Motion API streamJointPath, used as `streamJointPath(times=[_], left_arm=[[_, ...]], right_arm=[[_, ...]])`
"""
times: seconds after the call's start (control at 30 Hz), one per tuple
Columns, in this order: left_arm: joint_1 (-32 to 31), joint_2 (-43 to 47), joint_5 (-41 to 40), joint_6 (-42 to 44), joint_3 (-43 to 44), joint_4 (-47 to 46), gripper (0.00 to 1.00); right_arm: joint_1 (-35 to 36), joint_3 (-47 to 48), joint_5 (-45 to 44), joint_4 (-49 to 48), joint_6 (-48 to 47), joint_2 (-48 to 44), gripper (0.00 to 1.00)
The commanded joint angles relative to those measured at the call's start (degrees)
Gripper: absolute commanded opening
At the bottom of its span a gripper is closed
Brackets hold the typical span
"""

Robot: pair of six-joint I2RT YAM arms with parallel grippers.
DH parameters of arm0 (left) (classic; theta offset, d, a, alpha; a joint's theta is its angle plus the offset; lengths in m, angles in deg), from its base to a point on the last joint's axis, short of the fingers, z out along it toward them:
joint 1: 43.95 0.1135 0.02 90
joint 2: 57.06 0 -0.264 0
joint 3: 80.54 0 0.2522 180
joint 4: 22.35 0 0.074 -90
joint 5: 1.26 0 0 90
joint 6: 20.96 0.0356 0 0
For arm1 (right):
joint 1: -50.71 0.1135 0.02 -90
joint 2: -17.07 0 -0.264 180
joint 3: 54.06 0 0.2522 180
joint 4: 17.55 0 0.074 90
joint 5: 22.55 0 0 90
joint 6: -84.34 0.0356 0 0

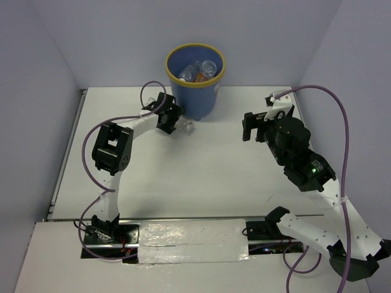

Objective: Put the plastic bottles in the bin

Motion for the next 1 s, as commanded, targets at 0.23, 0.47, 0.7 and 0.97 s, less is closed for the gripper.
streamJointPath(times=[0.23, 0.47, 0.7, 0.97], left_arm=[[-2.34, 13.81, -4.24, 7.63, -5.63, 1.48, 0.65], [-2.43, 37.28, -10.49, 25.4, -10.22, -1.9, 0.6], [-2.43, 28.64, -11.01, 37.98, 16.66, 2.29, 0.61], [-2.26, 8.5, -10.84, 45.46, 40.42, -0.5, 0.65]], right_arm=[[0.36, -0.93, -0.84, 1.14, 1.5, -1.21, 1.0], [0.37, -4.44, 0.48, -1.93, 2.82, -3.31, 1.0], [0.63, -4.36, 4.18, -1.24, 5.36, -3.14, 1.0], [0.72, -4.18, 2.5, 1.75, 16.0, -6.56, 1.0]])
